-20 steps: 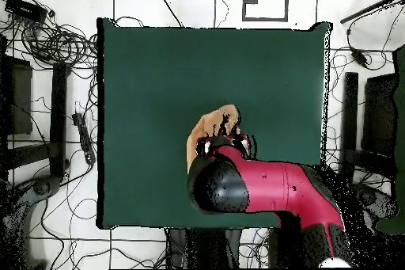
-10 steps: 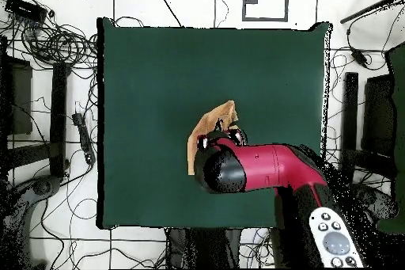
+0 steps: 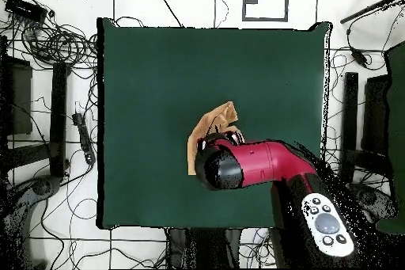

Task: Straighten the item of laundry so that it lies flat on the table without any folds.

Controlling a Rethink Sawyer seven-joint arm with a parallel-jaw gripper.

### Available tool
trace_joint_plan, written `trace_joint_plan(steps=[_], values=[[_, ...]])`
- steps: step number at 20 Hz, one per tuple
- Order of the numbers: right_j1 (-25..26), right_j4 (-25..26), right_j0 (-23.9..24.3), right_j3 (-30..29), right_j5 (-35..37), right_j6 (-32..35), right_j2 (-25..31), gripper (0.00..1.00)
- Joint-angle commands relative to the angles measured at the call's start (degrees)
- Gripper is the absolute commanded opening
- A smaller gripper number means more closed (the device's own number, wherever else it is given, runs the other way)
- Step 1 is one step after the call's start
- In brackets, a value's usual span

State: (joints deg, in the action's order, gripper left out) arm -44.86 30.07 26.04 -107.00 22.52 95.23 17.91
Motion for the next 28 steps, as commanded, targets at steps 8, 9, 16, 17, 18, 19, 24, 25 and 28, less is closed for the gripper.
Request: trace_joint_plan(steps=[8,9,16,17,18,19,24,25,28], values=[[2.09,-2.38,-12.73,1.15,-3.71,12.15,-1.97,0.0],[2.25,-3.14,-14.17,1.22,-3.7,13.42,-2.67,0.0],[3.32,-9.89,-25.32,2.43,-3.98,21.35,-9.57,0.0],[4.01,-11.17,-26.54,3.05,-4.11,21.77,-10.25,0.0],[4.82,-12.31,-27.68,3.53,-4.58,22.04,-11.01,0.0],[5.81,-13.35,-29.01,4.45,-5.23,22.32,-11.76,0.0],[10.22,-18.09,-33.16,7.01,-8.54,22.29,-14.42,0.0],[10.74,-18.79,-33.88,7.48,-8.87,22.2,-15.04,0.0],[12.52,-20.09,-34.36,8.0,-10.38,21.09,-15.67,0.0]])
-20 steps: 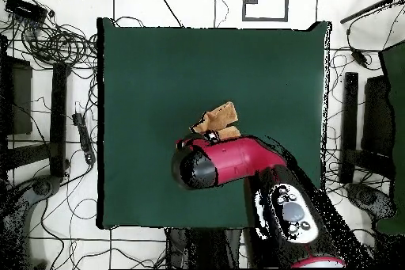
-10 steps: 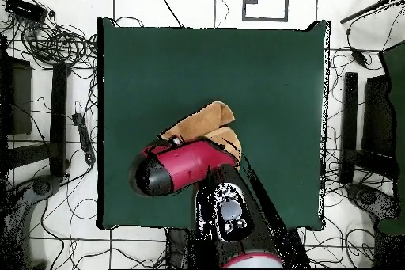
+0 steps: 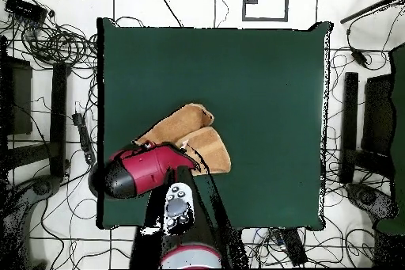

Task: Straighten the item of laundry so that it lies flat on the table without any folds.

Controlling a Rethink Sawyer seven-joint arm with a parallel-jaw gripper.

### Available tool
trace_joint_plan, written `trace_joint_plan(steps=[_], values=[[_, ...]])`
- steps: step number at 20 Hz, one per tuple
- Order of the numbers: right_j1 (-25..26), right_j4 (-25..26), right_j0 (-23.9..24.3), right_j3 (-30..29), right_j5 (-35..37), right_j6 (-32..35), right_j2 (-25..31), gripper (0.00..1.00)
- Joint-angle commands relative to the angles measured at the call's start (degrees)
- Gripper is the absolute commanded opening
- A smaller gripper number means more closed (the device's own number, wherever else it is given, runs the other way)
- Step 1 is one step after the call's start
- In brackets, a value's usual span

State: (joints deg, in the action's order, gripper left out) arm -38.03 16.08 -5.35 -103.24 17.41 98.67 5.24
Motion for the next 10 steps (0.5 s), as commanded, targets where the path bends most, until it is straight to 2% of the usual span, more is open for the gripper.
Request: trace_joint_plan(steps=[1,7,10], values=[[6.32,-6.33,-2.97,4.57,-6.01,17.18,-3.21,0.0],[9.86,-7.68,-4.02,6.49,-8.98,15.76,-5.62,0.0],[9.41,-9.51,-7.05,6.3,-7.37,17.01,-7.93,0.0]])
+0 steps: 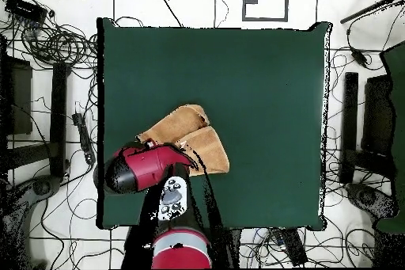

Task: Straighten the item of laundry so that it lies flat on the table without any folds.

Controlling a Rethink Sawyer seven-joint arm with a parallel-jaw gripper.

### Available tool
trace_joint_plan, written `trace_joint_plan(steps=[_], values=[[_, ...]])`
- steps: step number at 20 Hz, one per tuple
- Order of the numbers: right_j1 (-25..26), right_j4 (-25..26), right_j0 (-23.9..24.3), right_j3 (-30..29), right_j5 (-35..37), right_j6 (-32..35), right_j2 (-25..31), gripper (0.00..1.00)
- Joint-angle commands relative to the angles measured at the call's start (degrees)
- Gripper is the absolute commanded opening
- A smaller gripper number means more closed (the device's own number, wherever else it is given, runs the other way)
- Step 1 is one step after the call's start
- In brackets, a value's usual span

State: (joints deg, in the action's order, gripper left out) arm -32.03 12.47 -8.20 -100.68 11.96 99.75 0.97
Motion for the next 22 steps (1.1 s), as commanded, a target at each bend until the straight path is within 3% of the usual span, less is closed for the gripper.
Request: trace_joint_plan(steps=[1,8,15,22], values=[[3.28,-6.79,-4.47,3.52,-1.12,15.94,-3.09,0.0],[1.0,-15.73,-10.91,0.3,-0.03,20.54,-2.65,0.0],[-0.06,-23.08,-17.88,-0.51,1.76,22.04,-7.15,0.0],[0.61,-26.62,-19.49,-1.02,0.63,21.04,-7.56,0.0]])
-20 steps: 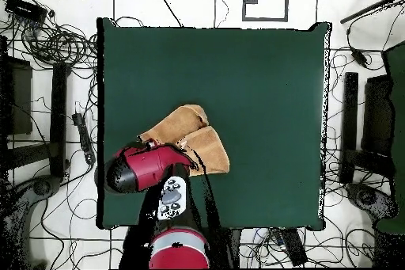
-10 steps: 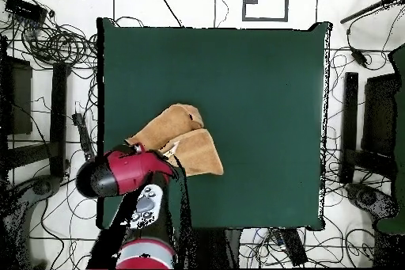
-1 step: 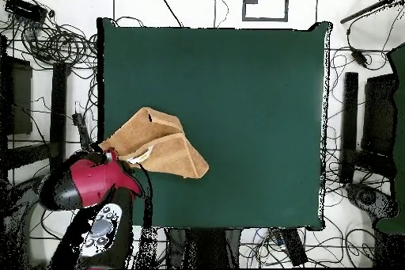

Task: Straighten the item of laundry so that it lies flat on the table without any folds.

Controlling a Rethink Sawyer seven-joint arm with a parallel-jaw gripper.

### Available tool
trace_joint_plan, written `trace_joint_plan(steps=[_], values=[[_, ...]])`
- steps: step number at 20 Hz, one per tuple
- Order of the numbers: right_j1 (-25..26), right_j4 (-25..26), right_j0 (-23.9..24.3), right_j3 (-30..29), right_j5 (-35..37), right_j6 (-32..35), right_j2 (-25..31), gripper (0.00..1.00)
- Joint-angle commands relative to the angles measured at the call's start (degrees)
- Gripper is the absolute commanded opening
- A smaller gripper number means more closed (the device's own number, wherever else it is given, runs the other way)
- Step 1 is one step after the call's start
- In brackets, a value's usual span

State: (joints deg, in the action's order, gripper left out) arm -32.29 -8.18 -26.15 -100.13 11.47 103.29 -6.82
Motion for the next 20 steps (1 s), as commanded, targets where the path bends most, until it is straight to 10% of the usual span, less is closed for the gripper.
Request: trace_joint_plan(steps=[1,11,20], values=[[1.12,-6.07,-1.33,-1.52,0.85,17.18,0.33,0.0],[2.42,-3.05,6.0,-2.71,-1.78,11.75,4.09,0.0],[-15.75,3.82,12.35,-6.6,17.48,-0.23,-1.83,0.0]])
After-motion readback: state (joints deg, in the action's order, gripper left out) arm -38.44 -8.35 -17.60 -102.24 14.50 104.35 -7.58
